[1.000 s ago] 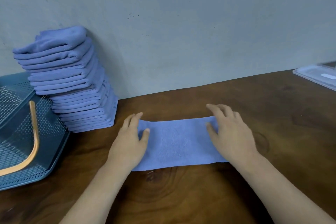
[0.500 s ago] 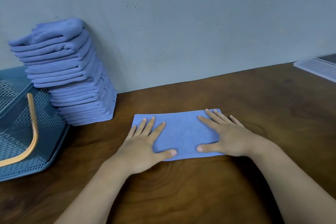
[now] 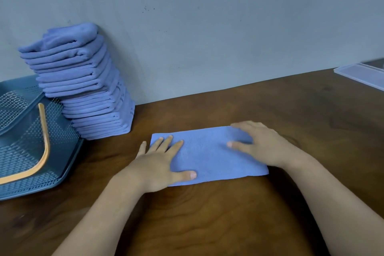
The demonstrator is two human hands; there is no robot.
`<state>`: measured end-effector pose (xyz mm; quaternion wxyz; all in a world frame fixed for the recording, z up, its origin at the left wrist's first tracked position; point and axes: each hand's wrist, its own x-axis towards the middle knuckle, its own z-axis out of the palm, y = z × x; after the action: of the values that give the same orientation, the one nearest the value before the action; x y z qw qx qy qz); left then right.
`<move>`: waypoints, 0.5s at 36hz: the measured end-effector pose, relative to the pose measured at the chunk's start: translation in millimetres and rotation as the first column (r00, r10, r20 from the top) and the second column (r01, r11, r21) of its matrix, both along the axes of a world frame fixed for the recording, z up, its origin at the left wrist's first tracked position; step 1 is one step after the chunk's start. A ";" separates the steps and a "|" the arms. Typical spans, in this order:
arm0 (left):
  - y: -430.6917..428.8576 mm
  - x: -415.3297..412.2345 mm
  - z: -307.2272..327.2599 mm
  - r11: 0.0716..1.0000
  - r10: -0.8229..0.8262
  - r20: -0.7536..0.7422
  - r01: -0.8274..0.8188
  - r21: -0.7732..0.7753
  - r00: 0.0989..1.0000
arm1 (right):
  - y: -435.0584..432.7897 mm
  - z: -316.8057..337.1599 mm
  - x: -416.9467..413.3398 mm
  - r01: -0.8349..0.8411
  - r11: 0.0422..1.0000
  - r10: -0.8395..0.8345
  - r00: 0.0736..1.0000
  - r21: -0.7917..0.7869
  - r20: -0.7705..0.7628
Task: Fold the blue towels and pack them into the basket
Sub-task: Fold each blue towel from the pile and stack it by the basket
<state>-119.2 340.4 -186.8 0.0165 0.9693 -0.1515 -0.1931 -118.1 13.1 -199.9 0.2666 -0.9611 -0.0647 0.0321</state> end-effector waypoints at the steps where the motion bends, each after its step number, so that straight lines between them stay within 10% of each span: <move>1: -5.3 -0.1 5.3 1.000 0.000 0.064 0.000 0.002 0.998 | 1.1 -3.0 5.2 0.064 0.998 -0.064 0.995 0.008 0.072; 5: -47.9 1.0 10.9 0.982 -0.062 0.295 0.111 -0.151 0.954 | 0.3 -17.6 23.6 0.146 0.981 -0.129 0.984 -0.131 0.126; 14: -76.9 13.8 -33.7 0.956 -0.222 0.224 0.257 -0.143 0.949 | 7.1 -25.6 37.6 0.170 0.976 -0.142 0.970 -0.134 0.198; 18: -77.2 14.7 -35.5 0.957 -0.217 0.226 0.253 -0.145 0.950 | 9.3 -18.9 33.0 0.177 0.979 -0.192 0.964 0.096 0.182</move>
<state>-104.5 263.2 -222.2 0.0608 0.9540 -0.2832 -0.0775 -85.0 22.5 -218.8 0.2989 -0.9503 -0.0011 -0.0876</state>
